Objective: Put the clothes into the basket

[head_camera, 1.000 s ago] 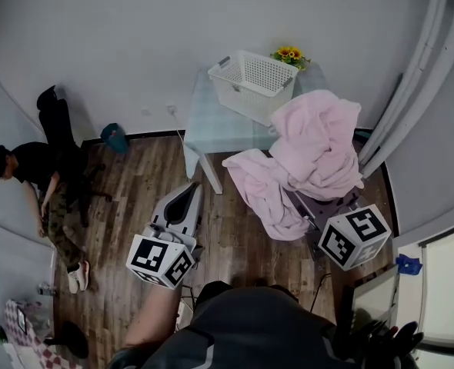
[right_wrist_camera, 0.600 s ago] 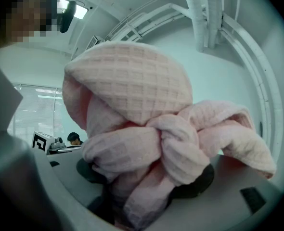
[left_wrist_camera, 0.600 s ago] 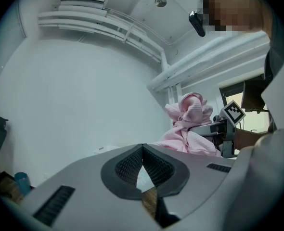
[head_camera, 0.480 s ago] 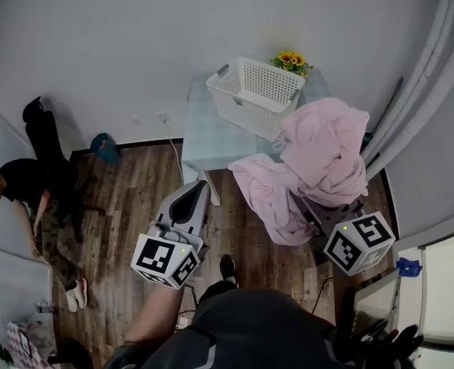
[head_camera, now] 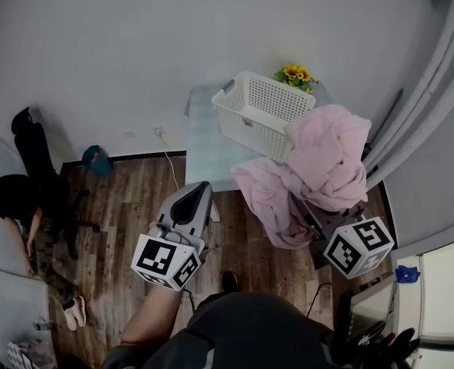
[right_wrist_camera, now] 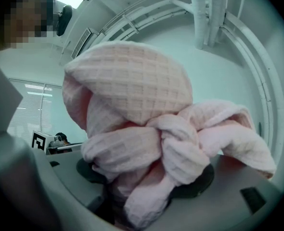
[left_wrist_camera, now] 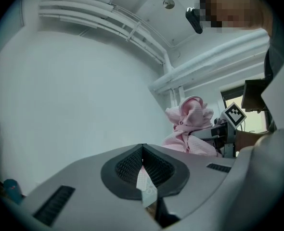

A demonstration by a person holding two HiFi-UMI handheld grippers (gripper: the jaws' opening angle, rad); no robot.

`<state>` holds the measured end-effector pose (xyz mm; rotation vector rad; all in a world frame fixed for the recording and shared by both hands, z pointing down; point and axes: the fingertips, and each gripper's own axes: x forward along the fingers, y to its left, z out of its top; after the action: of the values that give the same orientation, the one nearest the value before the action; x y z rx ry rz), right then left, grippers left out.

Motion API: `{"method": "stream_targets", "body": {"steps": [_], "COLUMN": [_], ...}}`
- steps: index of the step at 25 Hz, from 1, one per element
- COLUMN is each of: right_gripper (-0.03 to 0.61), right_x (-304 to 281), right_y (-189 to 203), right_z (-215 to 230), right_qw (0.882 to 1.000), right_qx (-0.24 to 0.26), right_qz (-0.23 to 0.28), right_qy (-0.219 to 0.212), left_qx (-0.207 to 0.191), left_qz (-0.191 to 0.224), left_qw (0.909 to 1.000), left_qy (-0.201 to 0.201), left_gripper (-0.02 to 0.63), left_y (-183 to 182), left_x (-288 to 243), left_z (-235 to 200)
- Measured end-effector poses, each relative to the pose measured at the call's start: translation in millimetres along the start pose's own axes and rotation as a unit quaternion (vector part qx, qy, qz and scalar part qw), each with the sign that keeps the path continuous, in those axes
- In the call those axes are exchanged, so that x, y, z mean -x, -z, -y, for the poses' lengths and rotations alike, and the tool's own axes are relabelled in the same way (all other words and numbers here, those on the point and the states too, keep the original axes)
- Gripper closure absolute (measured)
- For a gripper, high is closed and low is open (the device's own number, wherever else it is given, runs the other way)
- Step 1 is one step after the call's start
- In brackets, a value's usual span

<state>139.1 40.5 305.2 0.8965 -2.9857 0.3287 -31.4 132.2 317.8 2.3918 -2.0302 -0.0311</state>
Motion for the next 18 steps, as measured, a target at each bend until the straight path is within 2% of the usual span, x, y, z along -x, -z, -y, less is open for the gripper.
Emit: {"method": "stream_targets", "body": {"steps": [3,8,13,18], "right_gripper": [0.224,0.224,0.224,0.224], "right_x": [-6.3,-55.1,-48.8,-105.7], "right_y": [-4.3,-7.9,-14.2,-24.8], "right_z": [-0.3,-2.0,-0.2,10.5], "right_qw": [1.0,0.999,0.999,0.998], "right_qx": [0.002,0.002,0.01,0.008], "right_qz": [0.008,0.0,0.008,-0.006], "right_qy": [0.01,0.032,0.048,0.055], "left_qx": [-0.007,0.005,0.008,0.025], "left_qz": [0.008,0.004,0.013,-0.002], "left_qw": [0.9999,0.9998,0.9997,0.9993], "left_qy": [0.013,0.016,0.021,0.029], "left_gripper": [0.606,0.606,0.605,0.605], "left_y": [-4.4,-0.6,-0.2,5.8], "left_x": [-1.9,-16.9,-20.2,-60.2], "left_z": [-5.7,-61.6,-67.0,-112.3]}}
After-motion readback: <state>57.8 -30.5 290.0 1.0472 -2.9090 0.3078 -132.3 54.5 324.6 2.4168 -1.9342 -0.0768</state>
